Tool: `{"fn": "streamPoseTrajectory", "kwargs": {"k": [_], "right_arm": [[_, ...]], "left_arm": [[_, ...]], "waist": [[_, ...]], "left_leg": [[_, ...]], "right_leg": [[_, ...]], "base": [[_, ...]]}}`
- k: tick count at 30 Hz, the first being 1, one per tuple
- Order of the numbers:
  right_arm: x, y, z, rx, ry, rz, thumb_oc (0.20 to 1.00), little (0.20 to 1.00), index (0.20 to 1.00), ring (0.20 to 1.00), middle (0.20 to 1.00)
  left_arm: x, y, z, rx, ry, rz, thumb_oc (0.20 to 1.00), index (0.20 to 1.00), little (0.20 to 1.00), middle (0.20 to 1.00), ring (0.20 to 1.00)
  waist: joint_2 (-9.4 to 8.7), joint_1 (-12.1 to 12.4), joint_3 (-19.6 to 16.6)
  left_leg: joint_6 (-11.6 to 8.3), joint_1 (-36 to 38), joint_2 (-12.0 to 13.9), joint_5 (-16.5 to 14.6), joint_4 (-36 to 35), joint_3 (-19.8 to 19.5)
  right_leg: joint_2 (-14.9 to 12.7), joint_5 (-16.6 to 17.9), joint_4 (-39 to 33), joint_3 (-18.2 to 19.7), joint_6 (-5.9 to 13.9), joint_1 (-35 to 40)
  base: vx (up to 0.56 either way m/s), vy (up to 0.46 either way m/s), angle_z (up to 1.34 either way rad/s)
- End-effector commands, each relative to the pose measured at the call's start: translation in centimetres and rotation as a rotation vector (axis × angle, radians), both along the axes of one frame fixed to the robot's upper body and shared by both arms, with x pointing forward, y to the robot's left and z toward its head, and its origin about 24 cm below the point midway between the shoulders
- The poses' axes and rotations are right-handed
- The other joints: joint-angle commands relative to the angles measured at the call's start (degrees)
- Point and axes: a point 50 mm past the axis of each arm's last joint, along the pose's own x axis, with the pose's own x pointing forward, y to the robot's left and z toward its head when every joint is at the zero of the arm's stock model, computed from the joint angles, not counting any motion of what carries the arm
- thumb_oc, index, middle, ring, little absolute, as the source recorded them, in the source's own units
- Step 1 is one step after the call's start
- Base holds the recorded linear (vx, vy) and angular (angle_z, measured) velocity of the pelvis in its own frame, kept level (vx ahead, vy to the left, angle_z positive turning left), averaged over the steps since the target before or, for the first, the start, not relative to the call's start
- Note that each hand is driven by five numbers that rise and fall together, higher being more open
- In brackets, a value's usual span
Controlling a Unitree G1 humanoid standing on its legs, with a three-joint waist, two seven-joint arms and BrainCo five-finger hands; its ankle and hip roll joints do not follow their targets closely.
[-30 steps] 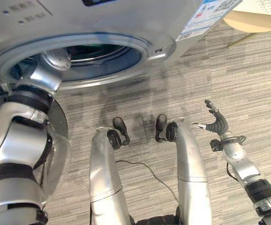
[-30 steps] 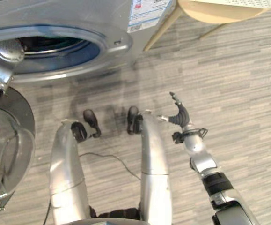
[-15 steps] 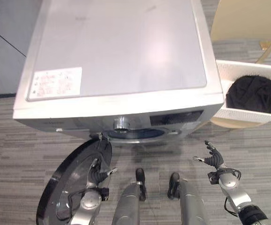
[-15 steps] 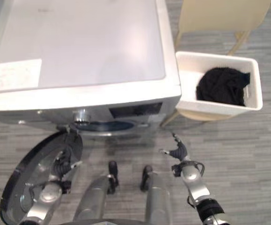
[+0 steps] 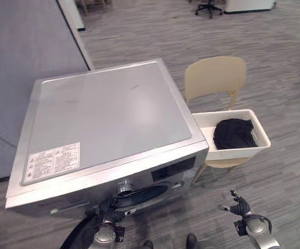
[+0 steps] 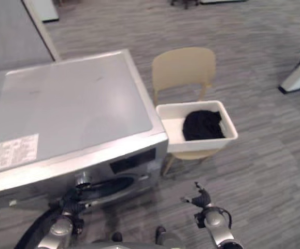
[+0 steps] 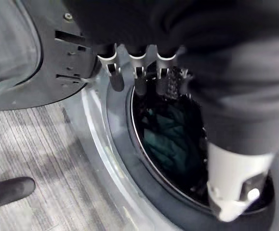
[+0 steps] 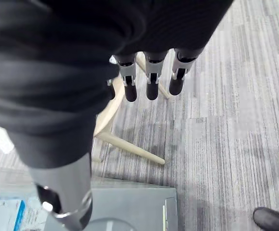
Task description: Grab the laundry basket,head to the washer,open it,put in the laundry and shut it.
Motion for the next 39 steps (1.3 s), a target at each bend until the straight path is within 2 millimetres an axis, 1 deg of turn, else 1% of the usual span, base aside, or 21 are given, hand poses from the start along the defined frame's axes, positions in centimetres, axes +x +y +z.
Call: {"fn": "streamPoseTrajectory", "kwargs": {"k": [1,4,6,9,10,11,17,18,19,20,21,22,24,27,28,29,30,32,34,37,39], "right_arm": [[0.4,-1.2,0.5,-0.012,-0.027,-0.047,1.0,1.0,1.0,1.0,1.0],[1.0,-0.9,0.8,-0.015,-0.055,-0.047,1.0,1.0,1.0,1.0,1.0],[1.0,-0.8,0.8,-0.018,-0.06,-0.049,1.0,1.0,1.0,1.0,1.0],[1.0,-0.7,0.9,-0.017,-0.072,-0.065,1.0,1.0,1.0,1.0,1.0],[0.9,-0.7,0.9,-0.017,-0.072,-0.066,1.0,1.0,1.0,1.0,1.0],[0.8,-0.6,0.7,-0.018,-0.059,-0.074,1.0,1.0,1.0,1.0,1.0],[0.4,-0.7,0.5,-0.025,-0.037,-0.064,1.0,1.0,1.0,1.0,1.0],[0.5,-0.8,0.6,-0.034,-0.038,-0.05,1.0,1.0,1.0,1.0,1.0],[0.6,-0.9,0.7,-0.04,-0.042,-0.039,1.0,1.0,1.0,1.0,1.0],[0.7,-0.9,0.8,-0.041,-0.048,-0.037,1.0,1.0,1.0,1.0,1.0],[0.7,-0.9,0.8,-0.04,-0.048,-0.037,1.0,1.0,1.0,1.0,1.0],[0.7,-0.9,1.1,-0.04,-0.064,-0.03,1.0,1.0,1.0,1.0,1.0],[0.8,-1.0,1.2,-0.042,-0.075,-0.036,1.0,1.0,1.0,1.0,1.0],[0.6,-0.9,1.0,-0.048,-0.07,-0.033,1.0,1.0,1.0,1.0,1.0],[0.7,-1.0,1.0,-0.061,-0.065,-0.035,1.0,1.0,1.0,1.0,1.0],[0.7,-1.0,1.0,-0.061,-0.065,-0.035,1.0,1.0,1.0,1.0,1.0],[0.7,-1.0,1.1,-0.067,-0.078,-0.04,1.0,1.0,1.0,1.0,1.0],[0.7,-0.8,1.1,-0.062,-0.079,-0.033,1.0,1.0,1.0,1.0,1.0],[0.6,-0.6,1.0,-0.059,-0.071,-0.028,1.0,1.0,1.0,1.0,1.0],[0.8,0.3,0.6,-0.044,-0.053,0.002,1.0,1.0,1.0,1.0,1.0],[0.9,0.7,0.4,-0.044,-0.039,0.027,1.0,1.0,1.0,1.0,1.0]], "left_arm": [[1.7,-0.8,0.7,0.046,-0.061,-0.107,1.0,1.0,1.0,1.0,1.0],[3.2,-1.1,1.5,0.061,-0.119,-0.133,1.0,1.0,1.0,1.0,1.0],[3.9,-1.4,1.9,0.069,-0.142,-0.159,1.0,1.0,1.0,1.0,1.0],[4.4,-1.4,2.3,0.074,-0.159,-0.167,1.0,1.0,1.0,1.0,1.0],[4.4,-1.4,2.3,0.074,-0.158,-0.168,1.0,1.0,1.0,1.0,1.0],[4.4,-1.5,2.2,0.075,-0.152,-0.174,1.0,1.0,1.0,1.0,1.0],[3.3,-2.1,1.3,0.054,-0.105,-0.174,1.0,1.0,1.0,1.0,1.0],[3.2,-2.5,1.3,0.031,-0.115,-0.16,1.0,1.0,1.0,1.0,1.0],[3.1,-2.8,1.2,0.011,-0.115,-0.147,1.0,1.0,1.0,1.0,1.0],[3.3,-2.9,1.3,0.005,-0.121,-0.143,1.0,1.0,1.0,1.0,1.0],[3.3,-2.9,1.3,0.005,-0.121,-0.144,1.0,1.0,1.0,1.0,1.0],[3.2,-3.4,1.2,0.005,-0.118,-0.155,1.0,1.0,1.0,1.0,1.0],[3.2,-3.7,1.1,0.004,-0.115,-0.16,1.0,1.0,1.0,1.0,1.0],[3.1,-3.8,1.0,0.012,-0.107,-0.163,1.0,1.0,1.0,1.0,1.0],[3.2,-3.8,1.1,0.013,-0.113,-0.172,1.0,1.0,1.0,1.0,1.0],[3.2,-3.8,1.1,0.013,-0.113,-0.172,1.0,1.0,1.0,1.0,1.0],[3.3,-3.7,1.3,0.013,-0.126,-0.172,1.0,1.0,1.0,1.0,1.0],[3.1,-3.5,1.2,0.007,-0.121,-0.145,1.0,1.0,1.0,1.0,1.0],[2.8,-3.2,1.1,0.007,-0.111,-0.134,1.0,1.0,1.0,1.0,1.0],[2.2,-1.7,1.2,0.026,-0.107,-0.097,1.0,1.0,1.0,1.0,1.0],[2.1,-0.8,1.3,0.04,-0.107,-0.072,1.0,1.0,1.0,1.0,1.0]], "waist": [[0.05,-0.12,0.65],[0.61,0.42,1.29],[1.04,0.79,1.43],[2.03,1.89,1.82],[2.03,1.93,1.87],[2.35,1.65,1.5],[3.11,1.21,0.63],[3.54,1.69,1.4],[3.52,3.2,2.71],[3.08,4.02,3.43],[3.1,3.9,3.41],[2.24,4.8,4.12],[1.5,4.9,4.35],[1.82,5.66,4.56],[2.33,6.61,4.87],[2.3,6.63,4.9],[3.19,7.18,4.2],[3.03,7.53,3.53],[2.65,7.72,3.14],[-0.06,9.14,1.89],[-1.47,10.66,1.23]], "left_leg": [[2.08,-3.08,-3.01,-4.87,-0.67,2.6],[2.41,-3.25,-2.2,-4.71,-1.78,7.52],[2.27,-2.7,-1.3,-4.56,-2.56,10.59],[1.87,-0.75,0.63,-5.32,-3.57,16.41],[1.87,-0.65,0.61,-5.32,-3.63,16.43],[1.98,0.31,0.77,-5.63,-4.02,18.83],[1.69,1.63,1.54,-9.49,2.03,21.81],[0.69,-0.55,4.17,-9.71,11.89,21.49],[-1.76,-4.15,6.27,-5.31,18.3,18.17],[-2.1,-6.81,5.15,-5.31,19.94,14.55],[-2.12,-7.02,5.22,-5.41,20.22,14.35],[-1.76,-10.46,1.95,-7.81,18.37,9.02],[-1.17,-11.94,0.48,-6.36,15.54,8.21],[-1.29,-14.71,-1.28,-1.38,8.23,6.09],[-2.31,-17.91,-1.38,3.08,2.52,7.08],[-2.31,-17.81,-1.4,3.16,2.38,7.11],[-2.51,-17.98,-0.12,4.96,-2.22,13.23],[-2.07,-16.83,-0.33,5.94,-2.81,13.17],[-1.59,-16.44,-0.67,6.17,-2.42,12.73],[0.34,-15.02,-1.31,3.7,0.51,13.32],[1.78,-13.78,-1.99,1.27,1.42,13.25]], "right_leg": [[0.67,4.99,-3.17,1.33,5.48,-5.44],[-0.35,5.46,-1.5,-2.44,6.64,-8.52],[-2.79,5.08,-0.56,-10.76,6.48,-9.66],[-7.55,2.98,2.48,-27.08,6.02,-8.8],[-7.59,2.89,2.62,-27.06,6.04,-8.8],[-9.49,3.25,3.88,-30.59,5.84,-9.09],[-8.33,3.4,-1.56,-29.24,5.75,-6.16],[-6.51,2.17,-3.29,-26.91,4.69,-4.52],[-4.56,1.23,-4.89,-25.57,3.25,-2.16],[-3.95,0.84,-5.71,-24.69,2.67,-0.99],[-3.9,0.82,-5.8,-24.86,2.64,-0.95],[-3.58,0.13,-6.23,-23.19,2.59,0.16],[-4.25,0.74,-6.64,-23.24,2.67,0.04],[-1.97,0.09,-7.54,-21.47,2.84,1.87],[0.2,-1.6,-8.02,-20.59,2.41,3.79],[0.17,-1.62,-8.0,-20.56,2.41,3.81],[2.21,-4.39,-7.89,-21.23,2.46,6.08],[2.86,-5.22,-7.79,-20.94,2.42,7.62],[2.87,-5.63,-7.45,-20.82,2.46,8.31],[1.35,-8.19,-2.46,-20.9,2.85,9.42],[-0.07,-8.24,3.38,-21.63,4.74,8.62]], "base": [[-0.08,0.042,-1.05],[-0.15,-0.012,-1.21],[-0.05,-0.075,-2.29],[0.03,-0.065,-1.51],[0.02,-0.104,-0.91],[0.1,-0.11,-0.94],[0.14,-0.123,-0.76],[0.18,-0.216,-0.59],[0.21,-0.268,-0.57],[0.1,-0.169,-0.88],[0.16,-0.096,-1.2],[0.11,-0.043,-1.01],[0.12,-0.03,-0.44],[0.19,-0.031,-0.33],[0.22,-0.046,-0.21],[0.46,-0.04,-0.13],[0.32,-0.001,-0.11],[0.31,0.001,-0.07],[0.23,0.008,0.02],[0.42,0.063,0.18],[0.23,0.053,0.32]]}}
